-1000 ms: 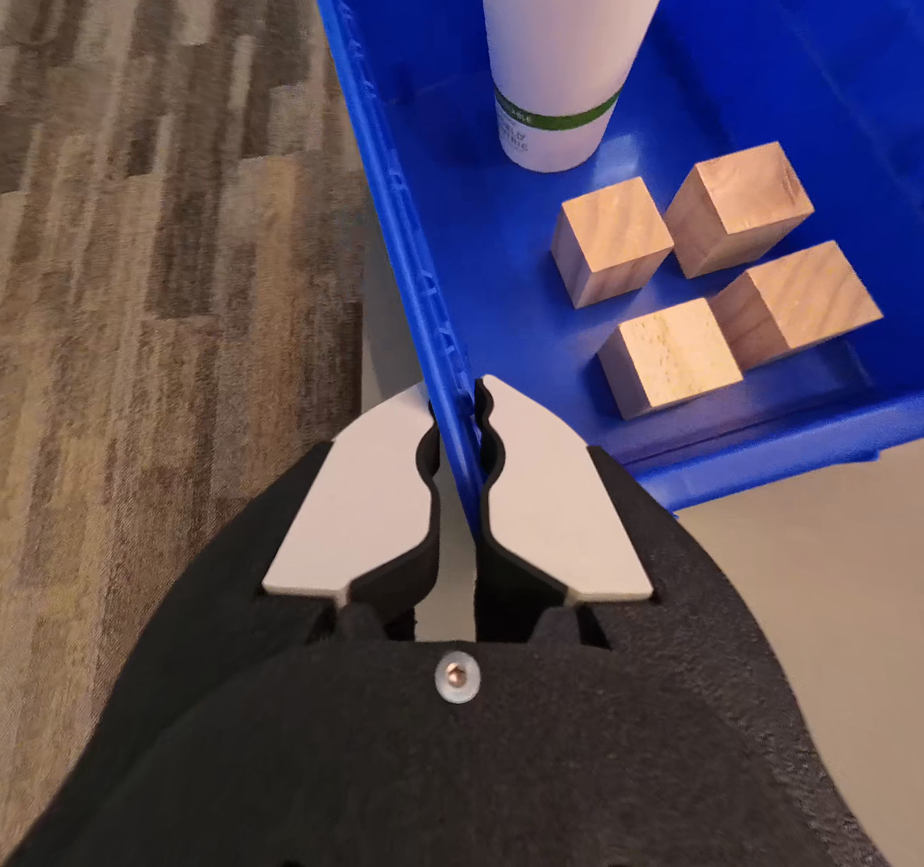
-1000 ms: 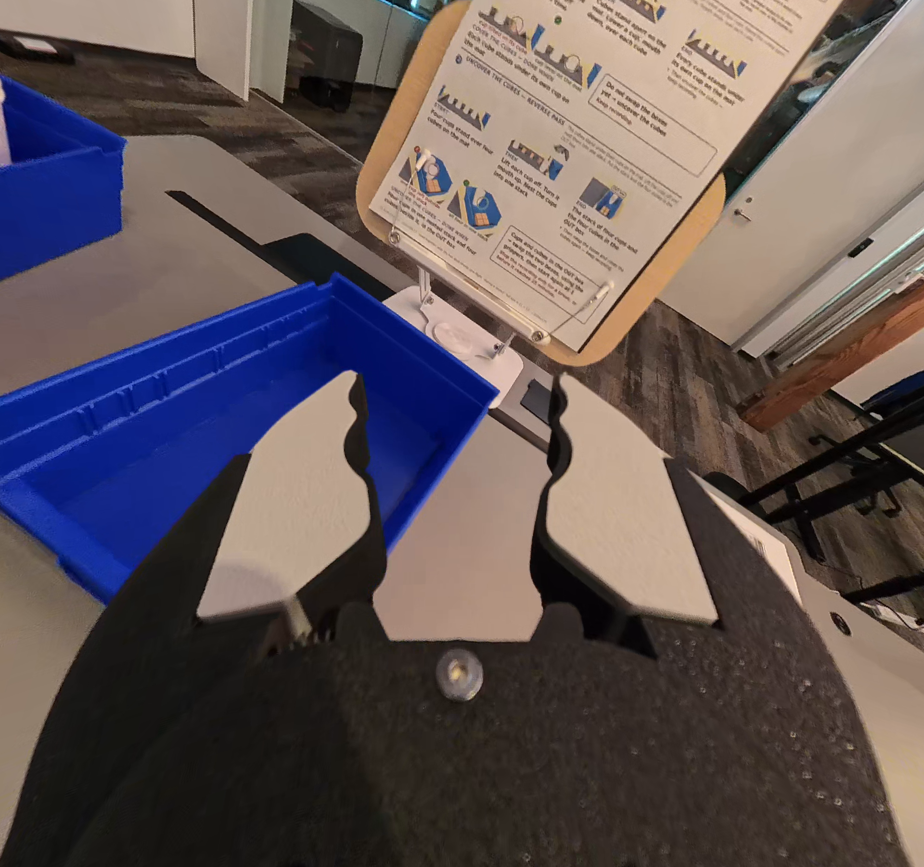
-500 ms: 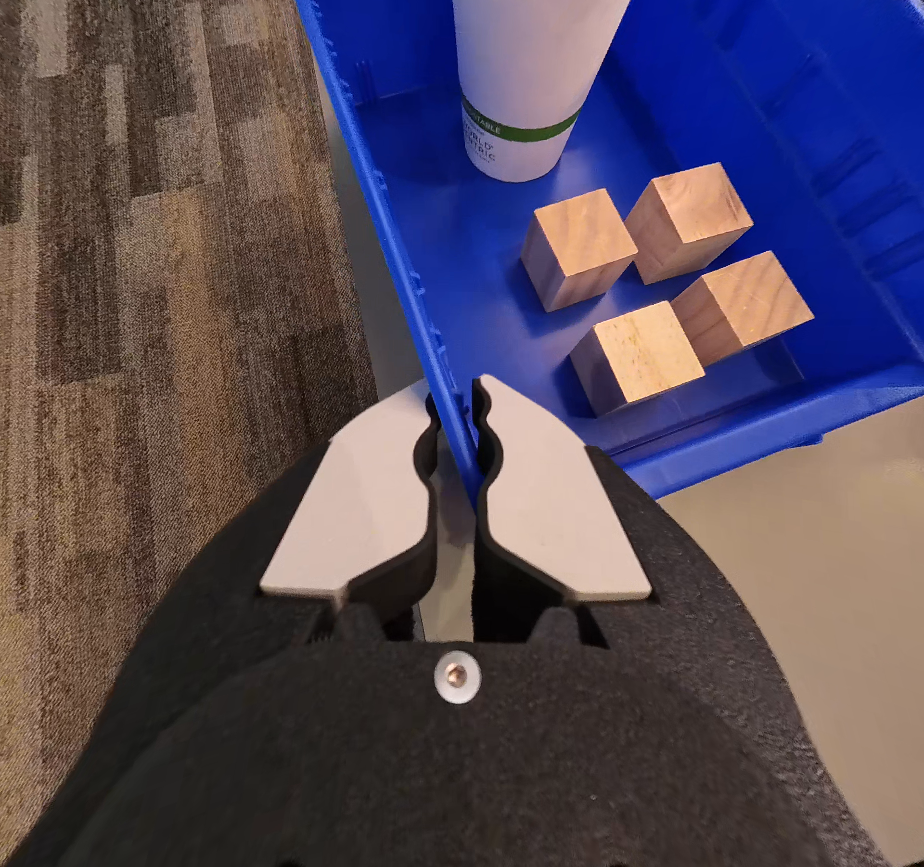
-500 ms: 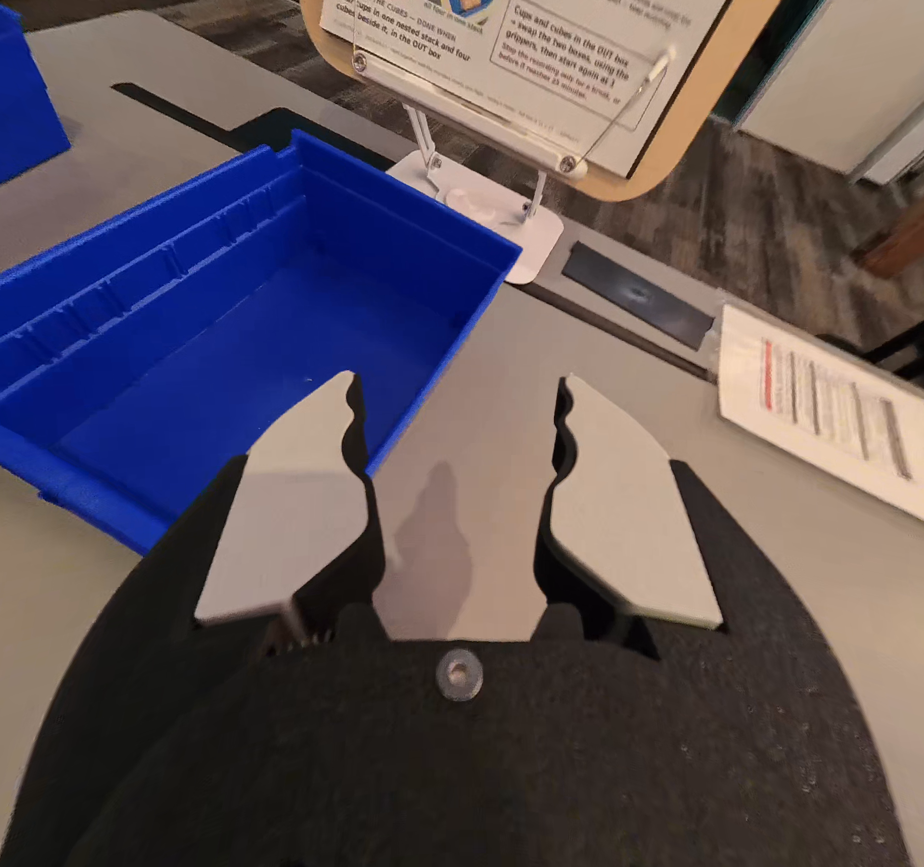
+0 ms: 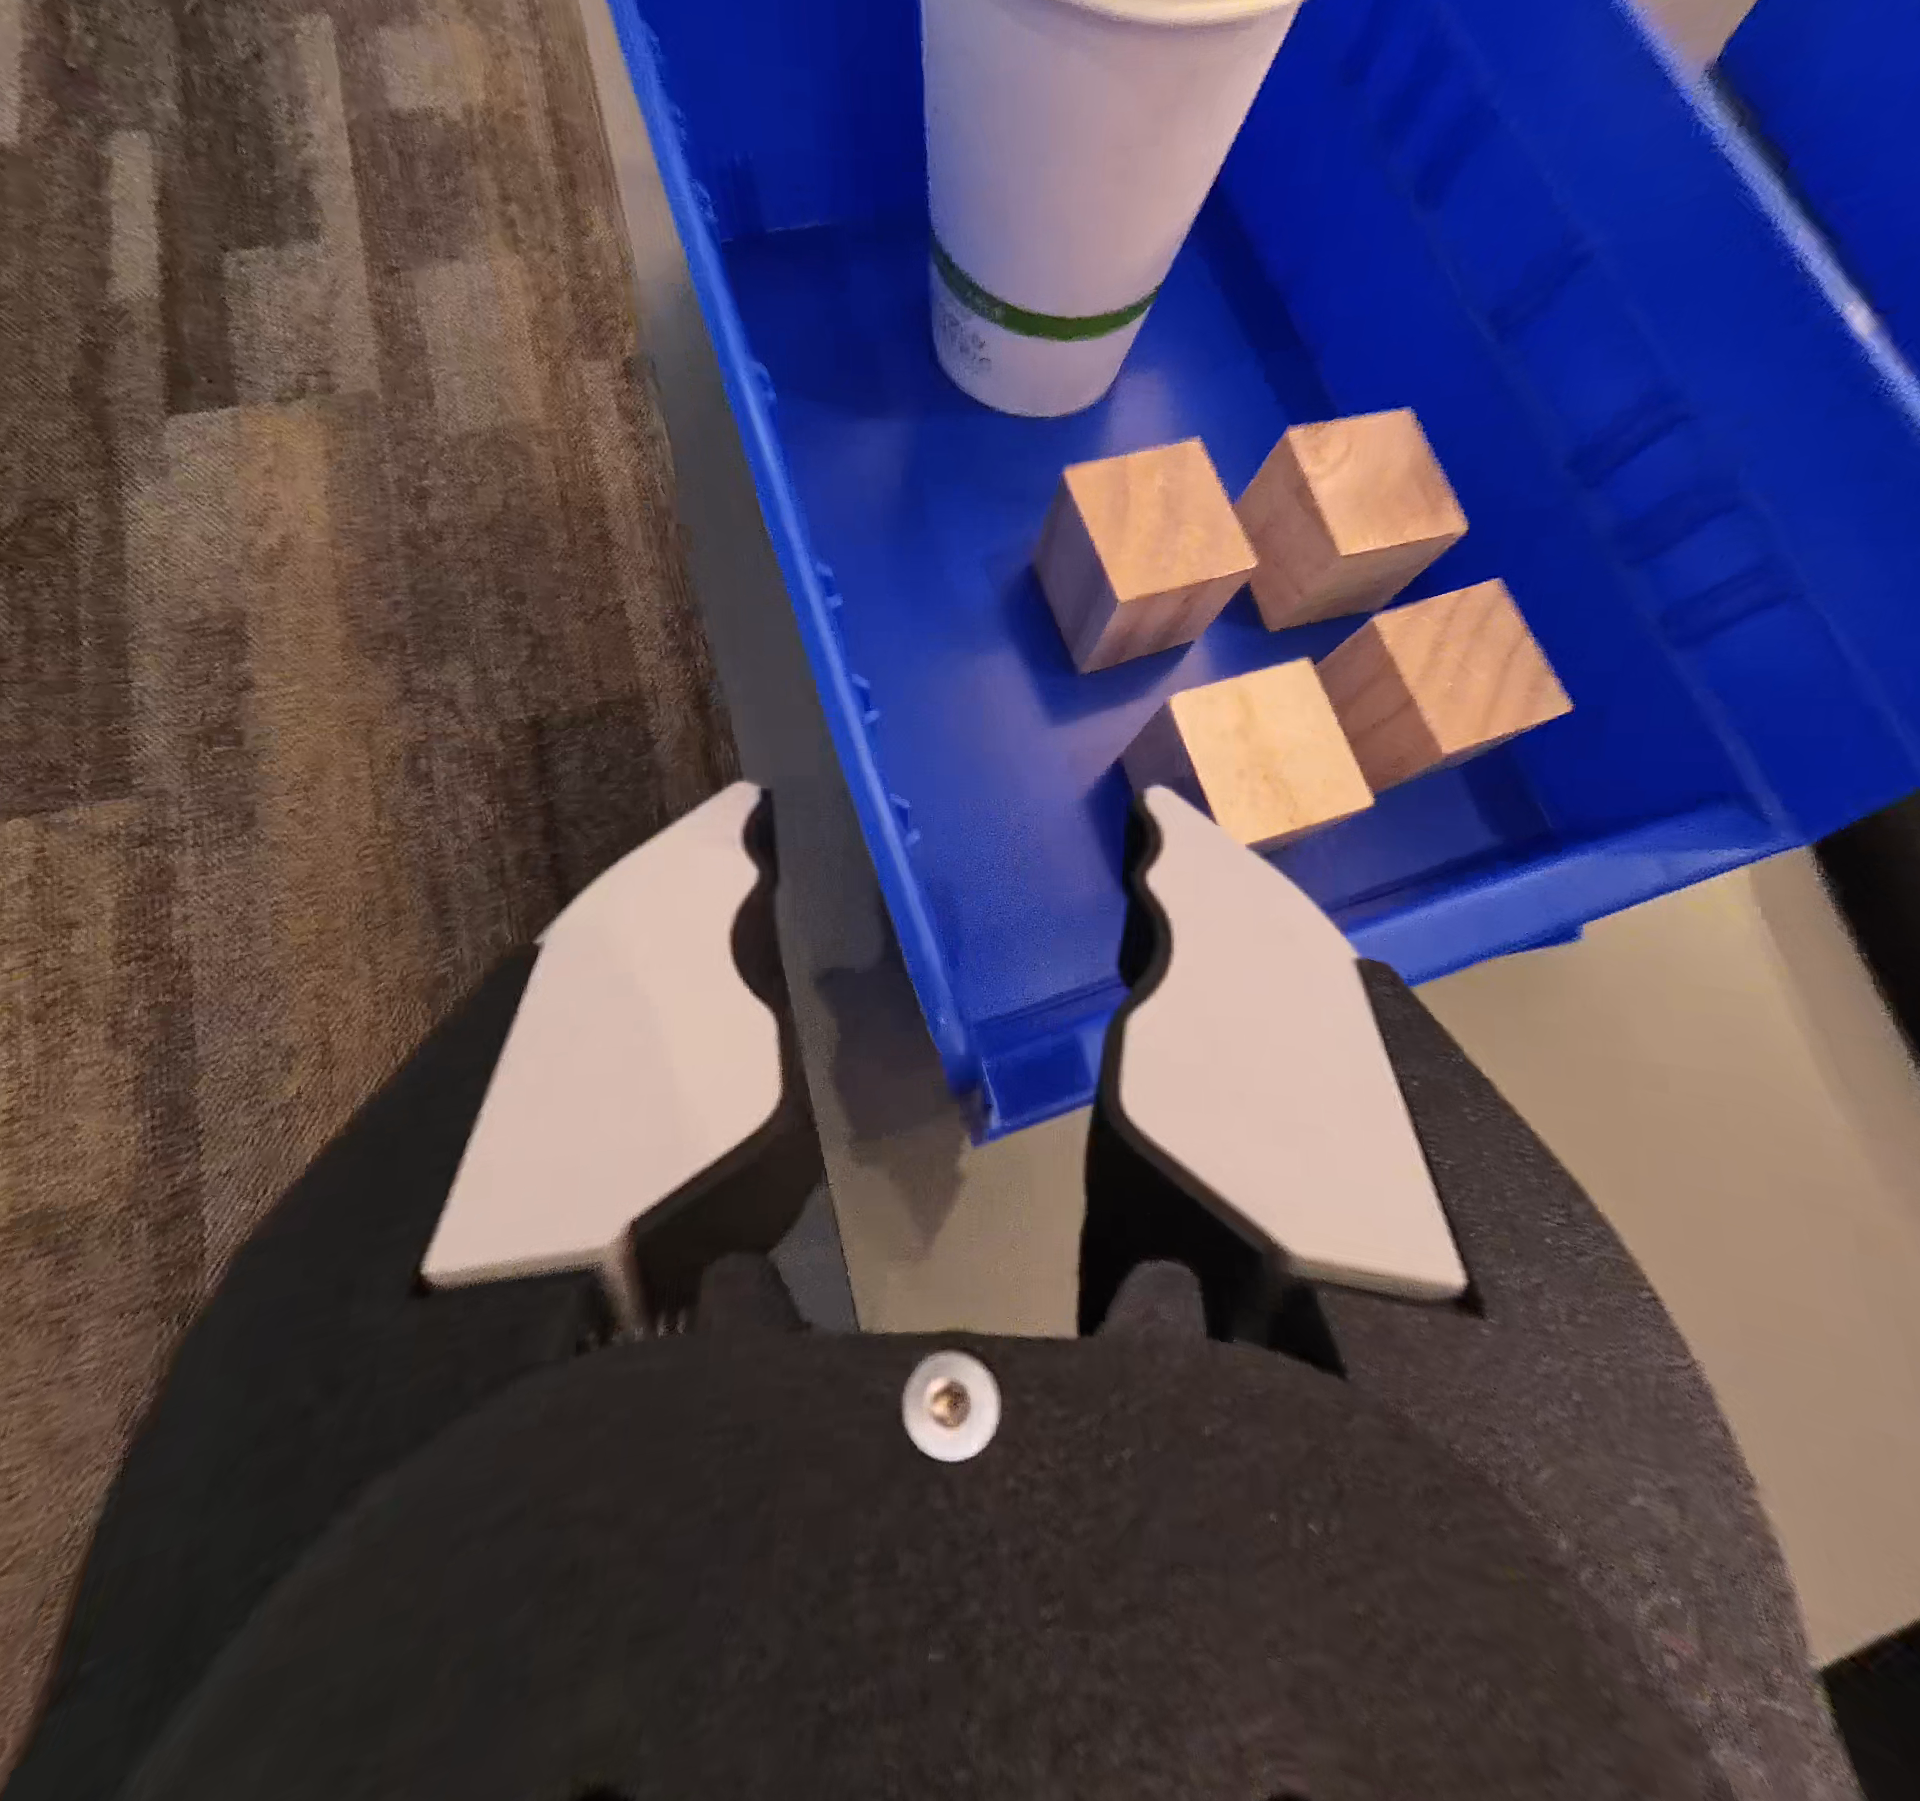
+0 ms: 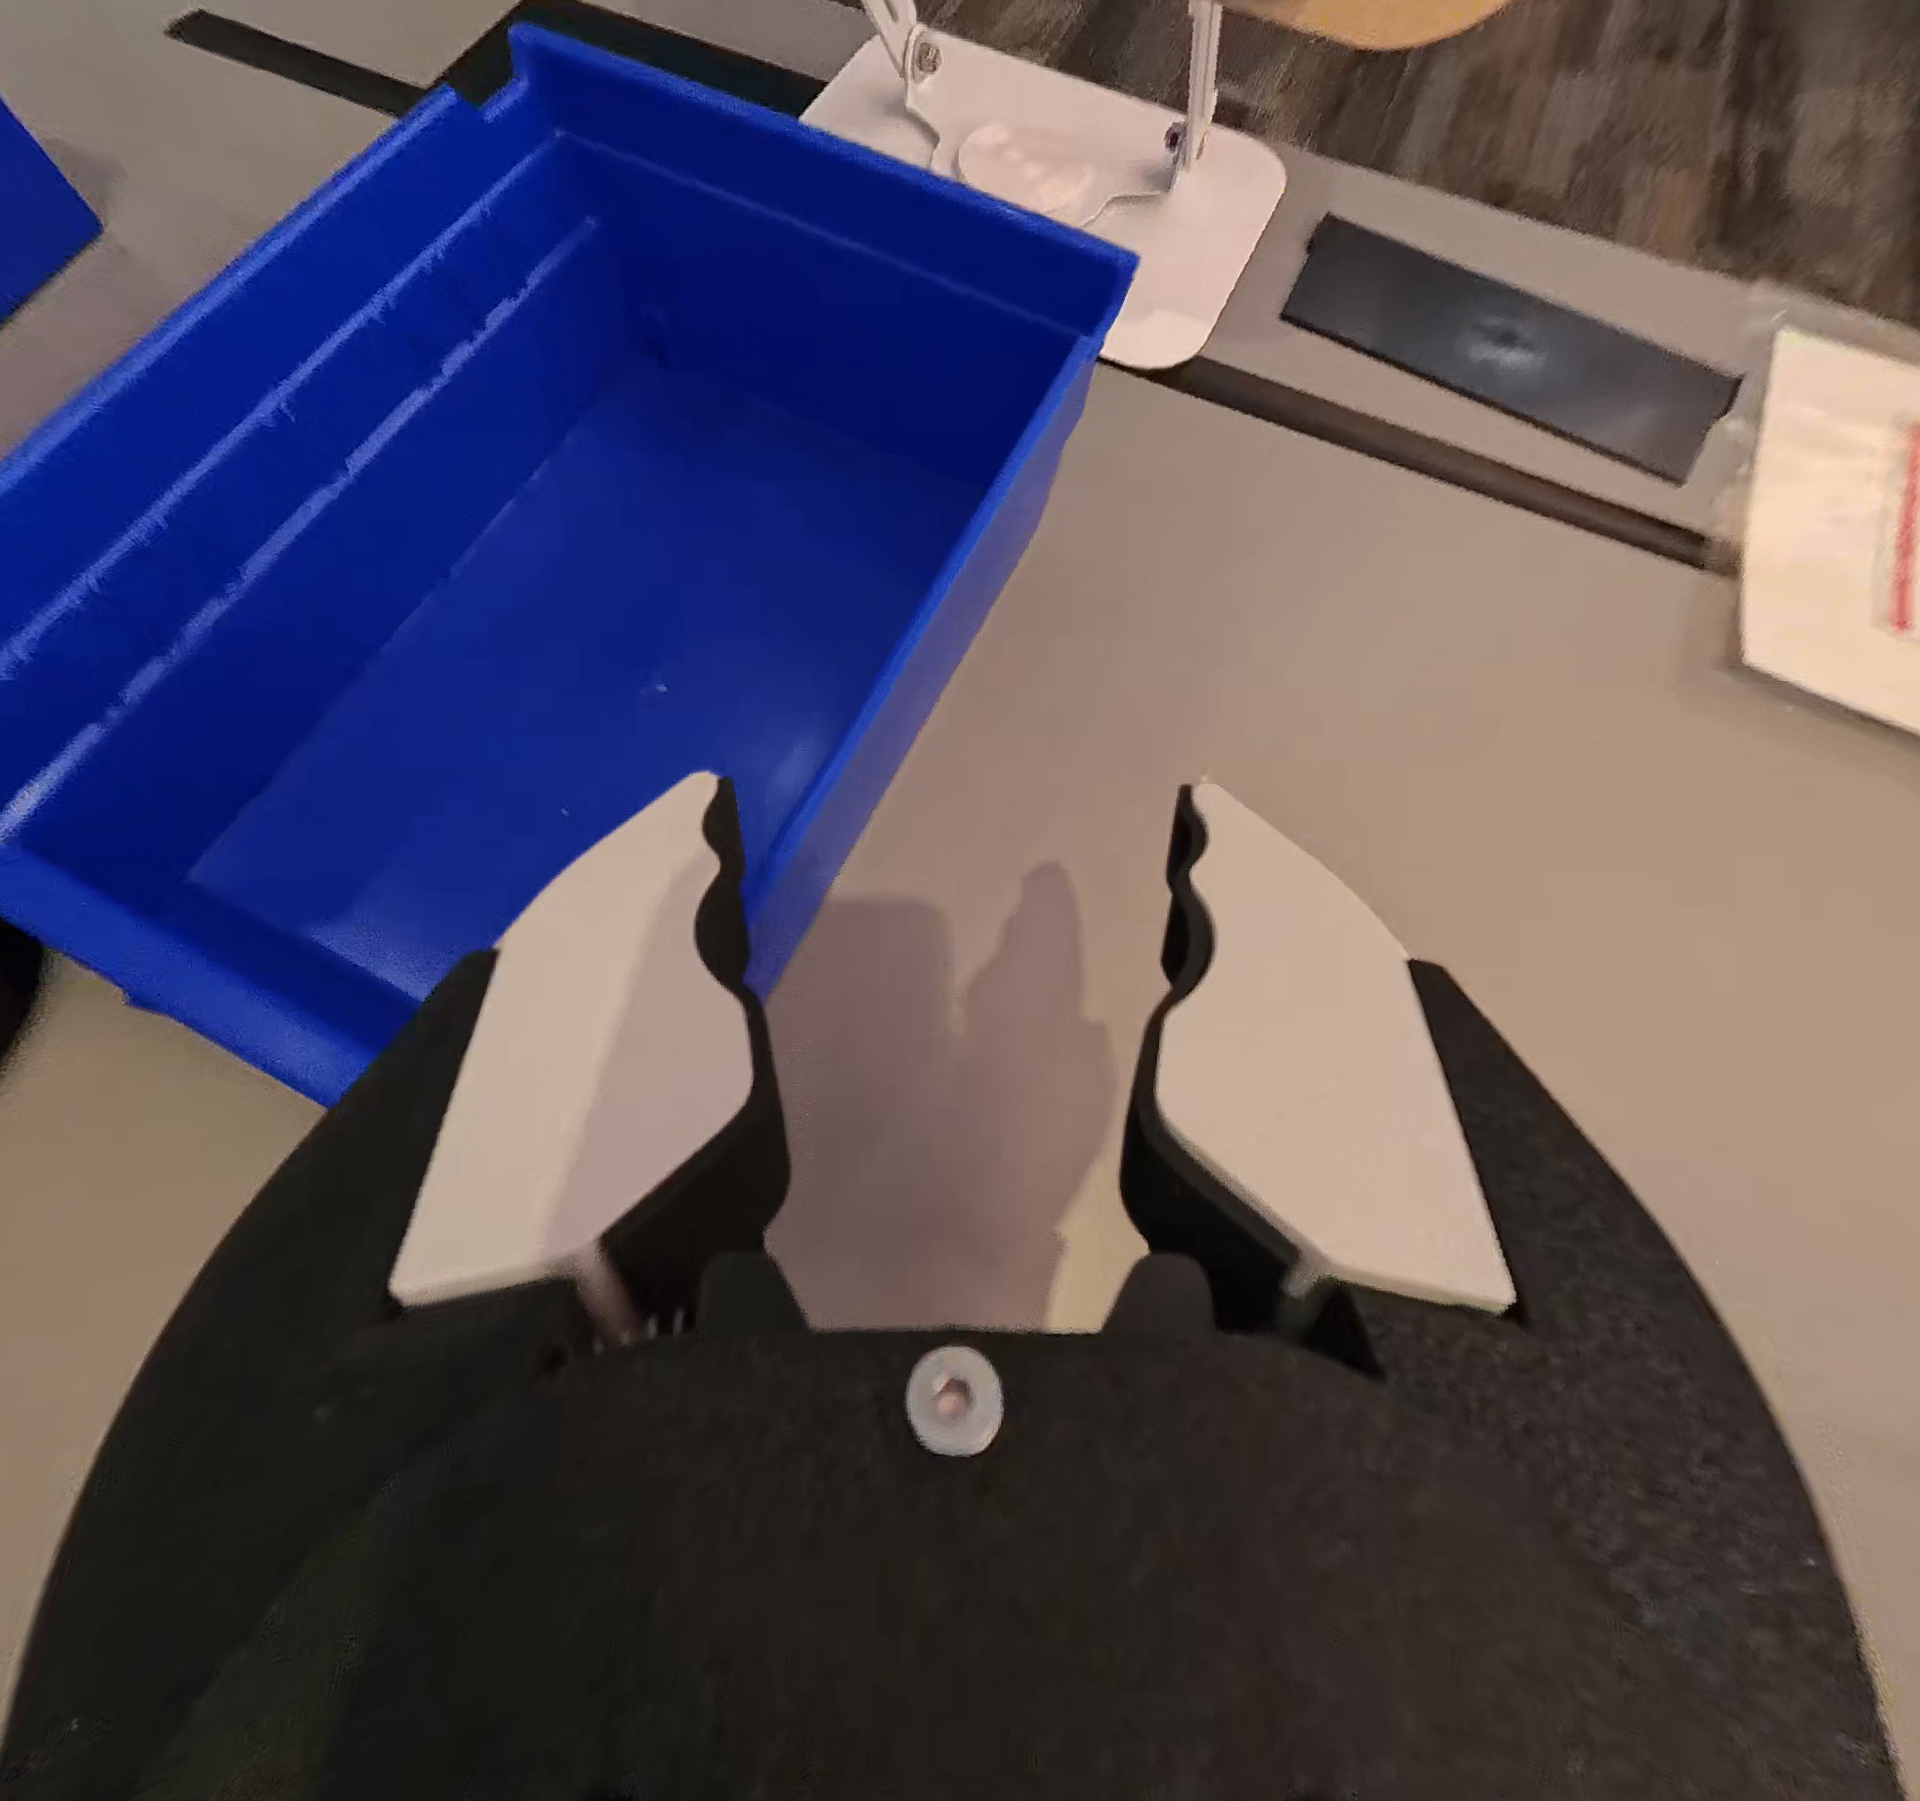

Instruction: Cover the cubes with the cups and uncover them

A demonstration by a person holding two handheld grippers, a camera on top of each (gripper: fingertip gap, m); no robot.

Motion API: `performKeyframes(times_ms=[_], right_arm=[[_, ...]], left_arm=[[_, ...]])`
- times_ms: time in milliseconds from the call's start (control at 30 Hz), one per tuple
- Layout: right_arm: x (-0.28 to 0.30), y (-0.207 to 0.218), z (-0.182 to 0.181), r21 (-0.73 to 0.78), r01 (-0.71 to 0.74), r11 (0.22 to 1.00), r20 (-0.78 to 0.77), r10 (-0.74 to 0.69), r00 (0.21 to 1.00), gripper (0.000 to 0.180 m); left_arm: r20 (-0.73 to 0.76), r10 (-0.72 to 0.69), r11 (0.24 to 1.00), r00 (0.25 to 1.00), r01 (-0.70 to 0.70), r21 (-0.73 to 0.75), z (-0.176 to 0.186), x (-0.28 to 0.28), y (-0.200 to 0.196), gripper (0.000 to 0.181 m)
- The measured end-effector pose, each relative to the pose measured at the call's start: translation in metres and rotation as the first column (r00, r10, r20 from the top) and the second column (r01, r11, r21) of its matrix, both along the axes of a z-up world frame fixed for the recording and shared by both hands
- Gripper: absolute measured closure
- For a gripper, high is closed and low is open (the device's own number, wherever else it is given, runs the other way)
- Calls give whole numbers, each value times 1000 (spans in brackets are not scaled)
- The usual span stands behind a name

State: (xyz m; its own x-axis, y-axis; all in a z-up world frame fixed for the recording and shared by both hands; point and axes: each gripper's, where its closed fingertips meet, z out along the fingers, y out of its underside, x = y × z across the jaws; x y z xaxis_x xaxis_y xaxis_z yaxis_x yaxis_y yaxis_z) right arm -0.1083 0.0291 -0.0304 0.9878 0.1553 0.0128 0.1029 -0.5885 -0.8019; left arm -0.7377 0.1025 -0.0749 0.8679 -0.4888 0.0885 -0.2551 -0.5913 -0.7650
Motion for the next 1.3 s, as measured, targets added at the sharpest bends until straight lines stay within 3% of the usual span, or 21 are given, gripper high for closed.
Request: performKeyframes(times_ms=[167, 333, 400, 467, 700, 1000, 1300], right_arm=[[-20, 31, -5, -130, 16, 991, -191, -41, 981, 107], [-27, 52, -51, -403, 36, 914, -99, -83, 992, 118], [-31, 54, -67, -485, 9, 875, -85, -57, 995, 135], [-25, 58, -75, -514, 30, 857, -33, -54, 998, 165], [-1, 67, -76, -561, 14, 827, -37, -43, 998, 175], [142, 44, -76, -582, 123, 804, -52, -187, 981, 176], [323, -38, -80, -569, 245, 785, -52, -331, 942, 175]], left_arm=[[41, 122, 980, 992, -127, 151, 28, -27, -7, 112], [-8, 210, 951, 978, -203, 233, 49, -43, -29, 116], [-59, 240, 947, 969, -220, 235, 49, -43, -44, 116], [-104, 255, 945, 961, -224, 240, 48, -37, -60, 117], [-108, 248, 921, 963, -199, 336, 58, 1, -109, 118], [19, 237, 918, 971, -231, 323, 64, 29, -149, 124], [3, 255, 914, 967, -242, 326, 65, 54, -153, 125]])
